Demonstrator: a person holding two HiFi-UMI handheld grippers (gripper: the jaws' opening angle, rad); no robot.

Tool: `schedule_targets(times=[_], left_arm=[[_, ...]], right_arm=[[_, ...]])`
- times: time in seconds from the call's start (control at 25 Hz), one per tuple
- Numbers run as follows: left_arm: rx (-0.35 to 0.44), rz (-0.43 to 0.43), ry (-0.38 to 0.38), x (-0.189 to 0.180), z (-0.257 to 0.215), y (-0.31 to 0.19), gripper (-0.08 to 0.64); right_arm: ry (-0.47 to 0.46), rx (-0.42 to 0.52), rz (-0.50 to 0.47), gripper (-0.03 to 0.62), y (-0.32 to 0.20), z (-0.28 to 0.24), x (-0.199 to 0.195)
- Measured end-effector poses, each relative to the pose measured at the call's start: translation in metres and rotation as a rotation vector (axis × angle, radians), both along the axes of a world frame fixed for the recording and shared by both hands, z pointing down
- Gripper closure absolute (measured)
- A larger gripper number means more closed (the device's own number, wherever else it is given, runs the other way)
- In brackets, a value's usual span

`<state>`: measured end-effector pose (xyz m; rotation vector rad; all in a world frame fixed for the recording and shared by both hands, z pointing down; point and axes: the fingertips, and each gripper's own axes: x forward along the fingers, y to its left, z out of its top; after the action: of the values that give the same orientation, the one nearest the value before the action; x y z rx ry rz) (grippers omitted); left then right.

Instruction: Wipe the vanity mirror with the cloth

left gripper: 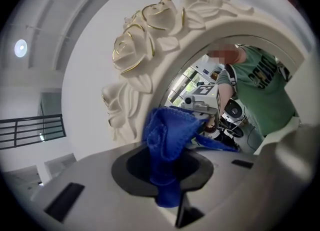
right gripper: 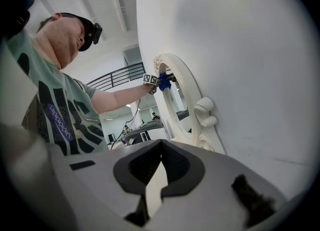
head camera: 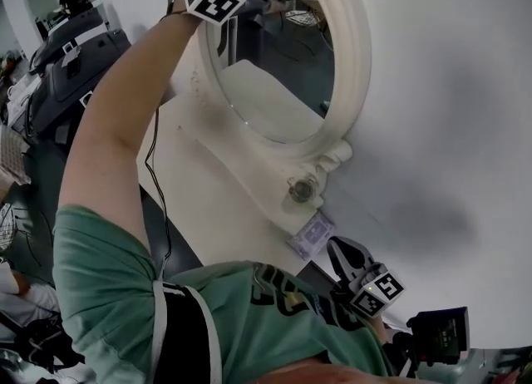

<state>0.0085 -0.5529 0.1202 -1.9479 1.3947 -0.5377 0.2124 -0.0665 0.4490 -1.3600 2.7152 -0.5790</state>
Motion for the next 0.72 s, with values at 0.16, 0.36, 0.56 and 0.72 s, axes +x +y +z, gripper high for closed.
schedule_targets(times=[0.16,0.36,0.56,0.72], left_arm=[[0.002,-0.008,0.018,0.001,-0.003,0.002,0.482],[0.020,0.024,-0.032,0.024,0.017,0.025,0.485],[0.010,0.113,-0.069,0.067,0.086,0.077,0.485],[-0.036,0.190,-0.072,0.108,0.166,0.126,0.485]], right_arm=[[0.002,-0.002,-0.012,0.580,0.001,-0.003,-0.005],[0.001,-0.020,-0.019,0.580,0.002,0.002,-0.007],[0.006,-0.034,-0.041,0.580,0.002,0.003,-0.014],[0.013,-0.063,-0.062,0.580,0.004,0.004,-0.022]])
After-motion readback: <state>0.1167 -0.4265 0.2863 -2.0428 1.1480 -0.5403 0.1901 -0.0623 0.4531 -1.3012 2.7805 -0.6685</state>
